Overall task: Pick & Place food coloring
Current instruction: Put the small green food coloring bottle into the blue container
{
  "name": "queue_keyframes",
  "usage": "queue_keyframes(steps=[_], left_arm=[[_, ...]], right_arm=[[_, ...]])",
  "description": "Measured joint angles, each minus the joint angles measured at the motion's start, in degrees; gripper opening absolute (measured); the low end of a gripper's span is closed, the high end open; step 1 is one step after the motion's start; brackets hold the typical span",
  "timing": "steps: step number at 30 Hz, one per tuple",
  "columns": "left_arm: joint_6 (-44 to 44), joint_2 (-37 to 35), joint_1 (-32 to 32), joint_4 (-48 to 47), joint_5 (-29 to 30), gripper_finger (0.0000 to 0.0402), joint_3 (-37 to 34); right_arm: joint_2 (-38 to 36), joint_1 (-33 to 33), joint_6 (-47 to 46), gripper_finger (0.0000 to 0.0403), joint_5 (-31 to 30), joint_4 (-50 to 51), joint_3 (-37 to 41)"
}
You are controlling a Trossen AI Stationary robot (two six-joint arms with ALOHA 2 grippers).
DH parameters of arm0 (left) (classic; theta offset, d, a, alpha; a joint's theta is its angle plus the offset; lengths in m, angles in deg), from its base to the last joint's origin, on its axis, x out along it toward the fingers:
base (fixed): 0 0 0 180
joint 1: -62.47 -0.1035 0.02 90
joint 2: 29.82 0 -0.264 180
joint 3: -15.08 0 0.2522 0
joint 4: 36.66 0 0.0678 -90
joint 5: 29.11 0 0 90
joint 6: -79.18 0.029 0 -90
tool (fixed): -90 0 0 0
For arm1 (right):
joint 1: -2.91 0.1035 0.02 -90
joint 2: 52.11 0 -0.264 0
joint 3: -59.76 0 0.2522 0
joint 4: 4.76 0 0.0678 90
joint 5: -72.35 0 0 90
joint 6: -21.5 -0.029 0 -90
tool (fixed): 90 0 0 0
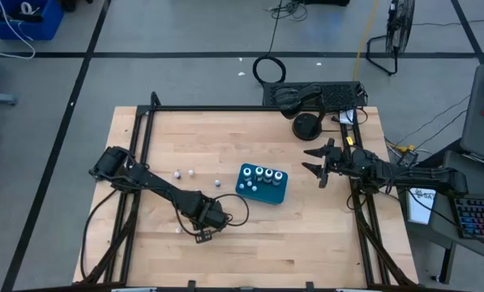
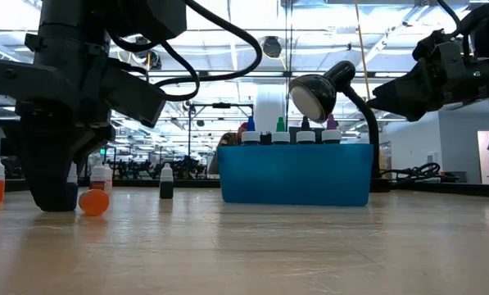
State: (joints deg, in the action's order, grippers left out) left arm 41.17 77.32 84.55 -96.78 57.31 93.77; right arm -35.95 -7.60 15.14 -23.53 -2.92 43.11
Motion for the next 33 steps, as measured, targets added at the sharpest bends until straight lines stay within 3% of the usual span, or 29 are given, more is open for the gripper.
queue_keyframes(steps=[4,17,24,33], left_arm=[[0.80,0.00,-0.12,0.00,-0.31,0.0063,-0.01],[5.69,-5.62,-3.03,-3.69,2.74,0.0063,6.11],[13.22,-7.07,-7.52,-12.55,8.69,0.0063,16.52],[31.51,-2.44,-14.99,-13.31,11.29,0.0063,31.89]], right_arm=[[0.00,-0.01,0.00,0.0224,0.00,0.00,0.00],[-0.01,0.00,-0.01,0.0224,0.00,0.02,0.02],[-0.01,0.01,-0.01,0.0224,0.00,0.01,0.00],[-0.01,0.01,-0.01,0.0224,0.00,0.04,-0.01]])
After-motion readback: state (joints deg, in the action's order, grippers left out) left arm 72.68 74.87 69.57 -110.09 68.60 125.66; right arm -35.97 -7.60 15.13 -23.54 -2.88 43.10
